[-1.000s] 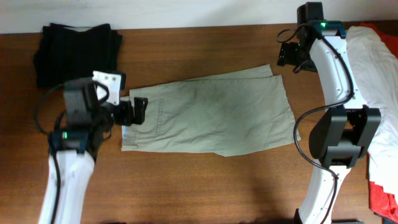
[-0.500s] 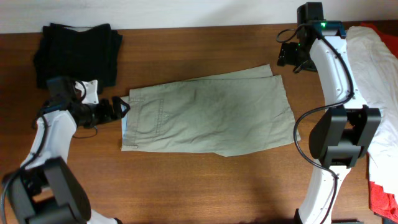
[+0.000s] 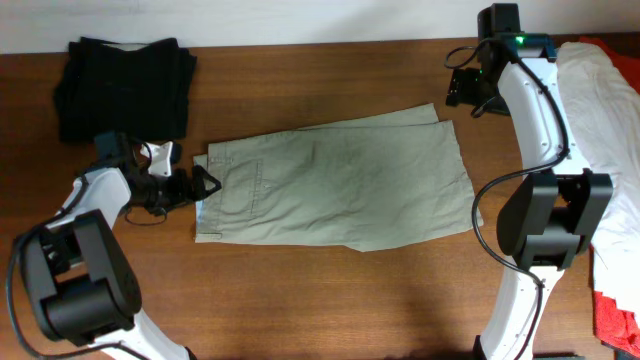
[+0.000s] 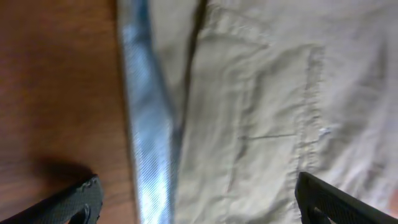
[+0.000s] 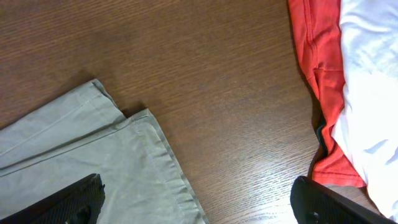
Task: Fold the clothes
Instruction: 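Lift the left edge with the left gripper and fold it rightward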
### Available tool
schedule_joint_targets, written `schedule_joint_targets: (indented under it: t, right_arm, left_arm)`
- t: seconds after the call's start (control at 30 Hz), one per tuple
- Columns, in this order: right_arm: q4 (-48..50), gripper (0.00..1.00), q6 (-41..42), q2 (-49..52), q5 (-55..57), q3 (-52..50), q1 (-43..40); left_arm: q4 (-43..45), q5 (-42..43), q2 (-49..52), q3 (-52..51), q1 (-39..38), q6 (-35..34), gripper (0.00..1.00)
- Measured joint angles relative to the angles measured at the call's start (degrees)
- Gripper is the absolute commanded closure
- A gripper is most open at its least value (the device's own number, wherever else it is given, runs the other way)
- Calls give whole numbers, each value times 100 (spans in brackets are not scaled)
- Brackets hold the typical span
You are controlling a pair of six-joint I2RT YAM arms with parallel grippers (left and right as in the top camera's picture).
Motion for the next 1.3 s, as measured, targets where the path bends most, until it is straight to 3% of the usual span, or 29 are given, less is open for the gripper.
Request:
schedule_joint_targets:
  t: [0.23,0.37,0.43,0.57,0.6,0.73,0.97,1.3]
  right_arm:
    - [-2,1,2,0,0,0,-2]
    - [-2,1,4,0,2,0,-2]
    - [-2,1,4,0,2,0,-2]
    - [-4,1,2,0,13,0,-2]
    - [-2,1,-2,0,15,0,-2]
    - [-4,1,7,0,15,0,-2]
    - [-2,1,2,0,15,0,-2]
    - [-4,1,2,0,15,0,0]
  left_arm:
    - [-11,752,358,186,-11,203,11]
    - [-26,1001,527,234,-127,273,32]
    - [-26,1047,577,238,-170,273,45]
    - [-24,970,686,210,-208,286,92]
    - [-35,960,719,190,-212,267,100]
    - [-256,675,787,236,-238,138,100]
    - [-1443,-448,942,1130,-57,-83,100]
    - [-3672,-1429,1145,3993,608,-186,100]
